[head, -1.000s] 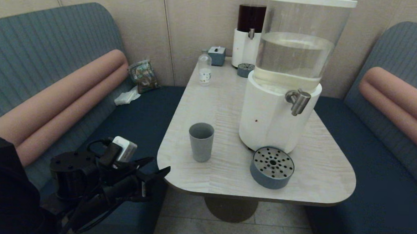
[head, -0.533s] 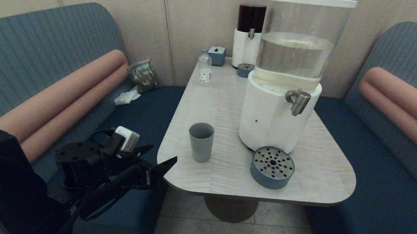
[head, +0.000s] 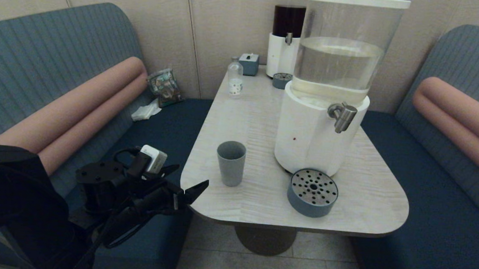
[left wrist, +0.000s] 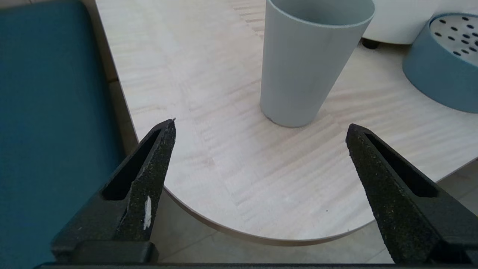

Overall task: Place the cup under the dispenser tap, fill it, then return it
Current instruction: Pick up the cup

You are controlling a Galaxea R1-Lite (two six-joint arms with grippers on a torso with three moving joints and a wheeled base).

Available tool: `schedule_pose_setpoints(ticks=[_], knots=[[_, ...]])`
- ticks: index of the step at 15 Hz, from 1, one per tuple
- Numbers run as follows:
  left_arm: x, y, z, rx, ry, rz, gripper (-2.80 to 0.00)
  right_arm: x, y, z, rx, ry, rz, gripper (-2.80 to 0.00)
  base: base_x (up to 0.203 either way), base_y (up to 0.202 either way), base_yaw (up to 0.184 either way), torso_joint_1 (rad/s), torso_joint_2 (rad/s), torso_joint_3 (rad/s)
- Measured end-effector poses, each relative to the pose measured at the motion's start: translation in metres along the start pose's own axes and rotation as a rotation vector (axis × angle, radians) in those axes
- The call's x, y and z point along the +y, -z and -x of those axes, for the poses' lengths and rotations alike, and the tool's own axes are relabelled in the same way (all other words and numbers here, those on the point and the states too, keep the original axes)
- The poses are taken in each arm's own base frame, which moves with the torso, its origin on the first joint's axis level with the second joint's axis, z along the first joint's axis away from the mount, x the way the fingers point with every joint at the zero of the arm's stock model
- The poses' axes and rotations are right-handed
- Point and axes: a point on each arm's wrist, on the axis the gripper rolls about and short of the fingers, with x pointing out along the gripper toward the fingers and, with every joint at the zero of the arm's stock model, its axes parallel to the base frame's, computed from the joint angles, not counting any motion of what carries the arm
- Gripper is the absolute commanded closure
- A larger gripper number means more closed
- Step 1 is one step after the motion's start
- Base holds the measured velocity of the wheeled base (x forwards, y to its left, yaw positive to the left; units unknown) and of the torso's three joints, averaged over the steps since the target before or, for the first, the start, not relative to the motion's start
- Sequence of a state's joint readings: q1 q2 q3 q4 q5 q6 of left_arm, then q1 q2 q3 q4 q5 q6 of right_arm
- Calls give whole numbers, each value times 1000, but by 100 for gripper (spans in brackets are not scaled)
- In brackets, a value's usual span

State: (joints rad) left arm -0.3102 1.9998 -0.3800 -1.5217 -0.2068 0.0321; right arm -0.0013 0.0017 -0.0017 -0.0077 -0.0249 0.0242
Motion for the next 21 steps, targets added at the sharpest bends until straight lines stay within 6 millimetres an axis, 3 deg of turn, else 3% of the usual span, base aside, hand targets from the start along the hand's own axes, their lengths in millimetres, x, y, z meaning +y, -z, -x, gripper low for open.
schedule_pose_setpoints(ticks=[10,21], knots=[[-1,18,-19,40,36,13,-280,0,0,0,0,0,0,0,0,0,0,0,0,0],[-4,22,-52,-7,77,-15,-280,0,0,0,0,0,-1,0,0,0,0,0,0,0]])
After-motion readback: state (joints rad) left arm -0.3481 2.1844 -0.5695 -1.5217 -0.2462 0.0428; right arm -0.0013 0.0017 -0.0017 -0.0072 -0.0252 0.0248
